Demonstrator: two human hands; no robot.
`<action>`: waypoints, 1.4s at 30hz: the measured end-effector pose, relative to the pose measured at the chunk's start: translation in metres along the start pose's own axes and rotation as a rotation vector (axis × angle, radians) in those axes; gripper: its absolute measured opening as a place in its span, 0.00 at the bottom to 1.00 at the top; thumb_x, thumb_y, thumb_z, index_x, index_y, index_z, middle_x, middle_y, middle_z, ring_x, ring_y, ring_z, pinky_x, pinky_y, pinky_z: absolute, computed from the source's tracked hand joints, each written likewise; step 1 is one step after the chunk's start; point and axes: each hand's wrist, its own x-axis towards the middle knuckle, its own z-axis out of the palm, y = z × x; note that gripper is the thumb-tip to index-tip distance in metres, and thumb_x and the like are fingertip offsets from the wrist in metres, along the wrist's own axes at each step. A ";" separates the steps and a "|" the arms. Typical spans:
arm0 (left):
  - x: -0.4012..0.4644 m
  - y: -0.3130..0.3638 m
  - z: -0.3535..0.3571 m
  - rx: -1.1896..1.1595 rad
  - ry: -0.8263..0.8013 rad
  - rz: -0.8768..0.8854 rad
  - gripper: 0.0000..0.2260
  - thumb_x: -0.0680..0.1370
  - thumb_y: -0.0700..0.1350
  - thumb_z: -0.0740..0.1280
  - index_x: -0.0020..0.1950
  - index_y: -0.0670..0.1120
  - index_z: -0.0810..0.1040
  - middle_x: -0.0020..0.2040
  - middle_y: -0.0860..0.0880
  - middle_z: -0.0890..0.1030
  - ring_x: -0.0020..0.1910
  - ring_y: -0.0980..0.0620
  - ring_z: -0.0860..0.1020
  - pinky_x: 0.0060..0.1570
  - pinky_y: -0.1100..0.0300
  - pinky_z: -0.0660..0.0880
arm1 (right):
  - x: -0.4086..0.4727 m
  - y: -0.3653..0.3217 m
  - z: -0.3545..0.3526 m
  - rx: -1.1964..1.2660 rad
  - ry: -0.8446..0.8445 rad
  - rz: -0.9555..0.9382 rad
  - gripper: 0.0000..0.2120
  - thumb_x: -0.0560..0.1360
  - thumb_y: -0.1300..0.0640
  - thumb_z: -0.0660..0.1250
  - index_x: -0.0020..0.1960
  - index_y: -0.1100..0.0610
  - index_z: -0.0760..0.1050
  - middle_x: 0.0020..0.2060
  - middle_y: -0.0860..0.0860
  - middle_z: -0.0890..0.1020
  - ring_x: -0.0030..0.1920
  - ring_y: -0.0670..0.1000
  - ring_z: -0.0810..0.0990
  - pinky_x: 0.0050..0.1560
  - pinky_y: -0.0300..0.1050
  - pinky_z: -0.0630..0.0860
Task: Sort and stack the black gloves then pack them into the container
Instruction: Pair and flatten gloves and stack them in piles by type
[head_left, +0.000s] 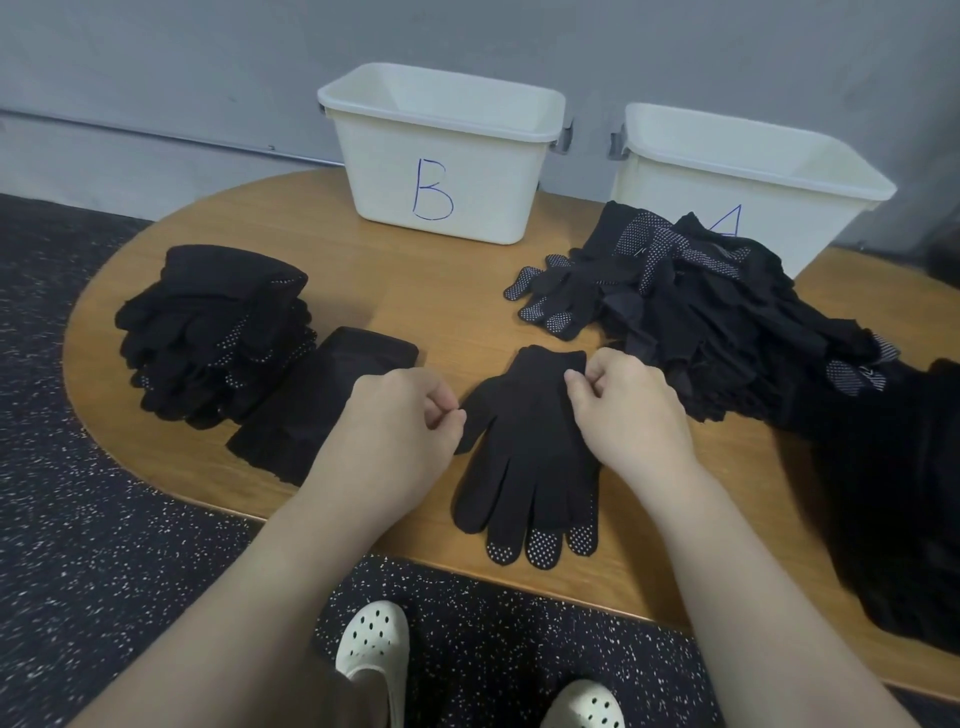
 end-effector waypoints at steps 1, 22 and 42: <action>0.000 0.000 0.000 -0.002 -0.003 0.002 0.06 0.79 0.48 0.72 0.43 0.53 0.81 0.30 0.55 0.80 0.31 0.62 0.79 0.25 0.73 0.68 | 0.000 -0.001 0.000 -0.005 0.003 0.002 0.15 0.83 0.48 0.63 0.42 0.56 0.71 0.35 0.50 0.77 0.38 0.57 0.75 0.38 0.47 0.66; -0.001 0.006 0.004 0.078 -0.033 0.020 0.04 0.80 0.48 0.71 0.47 0.52 0.78 0.35 0.54 0.79 0.35 0.58 0.78 0.35 0.69 0.69 | -0.005 -0.003 0.004 -0.146 0.087 -0.049 0.09 0.84 0.51 0.61 0.51 0.56 0.71 0.37 0.49 0.72 0.38 0.56 0.70 0.39 0.47 0.67; 0.021 -0.001 0.043 0.401 -0.235 0.497 0.24 0.88 0.53 0.48 0.84 0.51 0.53 0.84 0.51 0.51 0.83 0.53 0.48 0.81 0.57 0.44 | -0.018 0.024 -0.006 0.095 0.031 -0.160 0.03 0.79 0.52 0.71 0.51 0.50 0.77 0.41 0.43 0.79 0.41 0.43 0.77 0.43 0.43 0.74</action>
